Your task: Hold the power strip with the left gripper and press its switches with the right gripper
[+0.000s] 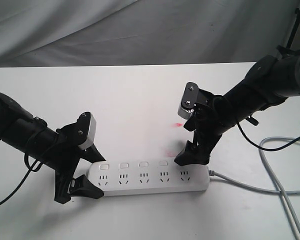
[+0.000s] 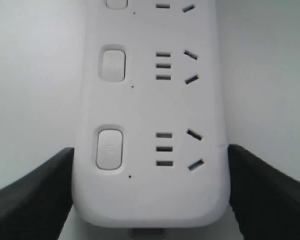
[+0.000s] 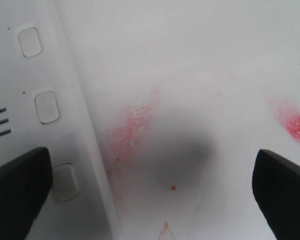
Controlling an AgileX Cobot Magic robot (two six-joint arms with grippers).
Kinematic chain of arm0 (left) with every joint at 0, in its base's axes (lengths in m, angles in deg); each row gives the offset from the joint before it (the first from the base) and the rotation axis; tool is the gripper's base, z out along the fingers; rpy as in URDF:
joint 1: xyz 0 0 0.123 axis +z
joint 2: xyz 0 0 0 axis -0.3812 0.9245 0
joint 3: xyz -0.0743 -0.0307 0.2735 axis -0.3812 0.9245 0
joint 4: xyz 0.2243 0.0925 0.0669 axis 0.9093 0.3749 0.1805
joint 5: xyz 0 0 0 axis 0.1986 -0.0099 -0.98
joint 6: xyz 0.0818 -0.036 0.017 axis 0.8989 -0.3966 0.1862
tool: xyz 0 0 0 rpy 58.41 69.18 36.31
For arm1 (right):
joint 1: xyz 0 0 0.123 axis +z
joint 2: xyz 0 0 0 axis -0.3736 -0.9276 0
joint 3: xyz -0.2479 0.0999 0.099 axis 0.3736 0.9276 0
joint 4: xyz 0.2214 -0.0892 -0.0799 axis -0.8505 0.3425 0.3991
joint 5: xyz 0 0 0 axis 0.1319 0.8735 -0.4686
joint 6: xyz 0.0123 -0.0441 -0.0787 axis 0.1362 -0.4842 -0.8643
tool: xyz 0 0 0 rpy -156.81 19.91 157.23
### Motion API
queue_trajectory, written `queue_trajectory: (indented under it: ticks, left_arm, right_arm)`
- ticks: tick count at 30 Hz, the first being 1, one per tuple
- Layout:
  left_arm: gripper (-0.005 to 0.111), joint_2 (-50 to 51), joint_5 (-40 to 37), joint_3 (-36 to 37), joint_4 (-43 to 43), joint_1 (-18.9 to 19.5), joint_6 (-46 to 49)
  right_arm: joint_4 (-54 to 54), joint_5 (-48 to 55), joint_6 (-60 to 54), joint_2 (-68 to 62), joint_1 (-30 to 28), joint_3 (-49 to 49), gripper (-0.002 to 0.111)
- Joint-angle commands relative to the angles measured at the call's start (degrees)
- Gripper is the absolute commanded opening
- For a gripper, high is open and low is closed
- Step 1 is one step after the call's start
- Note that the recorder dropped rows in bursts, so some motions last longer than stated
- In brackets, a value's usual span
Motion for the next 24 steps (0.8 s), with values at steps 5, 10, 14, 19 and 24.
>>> queue_trajectory:
  ticks: [5, 10, 14, 19, 24]
  left_arm:
    - [0.000, -0.18, 1.85, 0.28, 0.18, -0.33, 0.19]
    - [0.000, -0.18, 1.85, 0.28, 0.18, -0.33, 0.19]
    - [0.000, -0.18, 1.85, 0.28, 0.18, -0.33, 0.19]
    - [0.000, -0.18, 1.85, 0.28, 0.18, -0.33, 0.19]
    - [0.000, -0.18, 1.85, 0.28, 0.18, -0.33, 0.19]
  right_arm:
    - [-0.82, -0.30, -0.31, 0.52, -0.29, 0.35, 0.105]
    - [-0.80, 0.41, -0.21, 0.76, -0.29, 0.35, 0.105]
    - [-1.17, 0.99, -0.21, 2.31, -0.29, 0.35, 0.105]
    - [-1.17, -0.16, -0.21, 2.00, -0.29, 0.35, 0.105]
    - [-0.07, -1.71, -0.21, 0.56, -0.29, 0.35, 0.105]
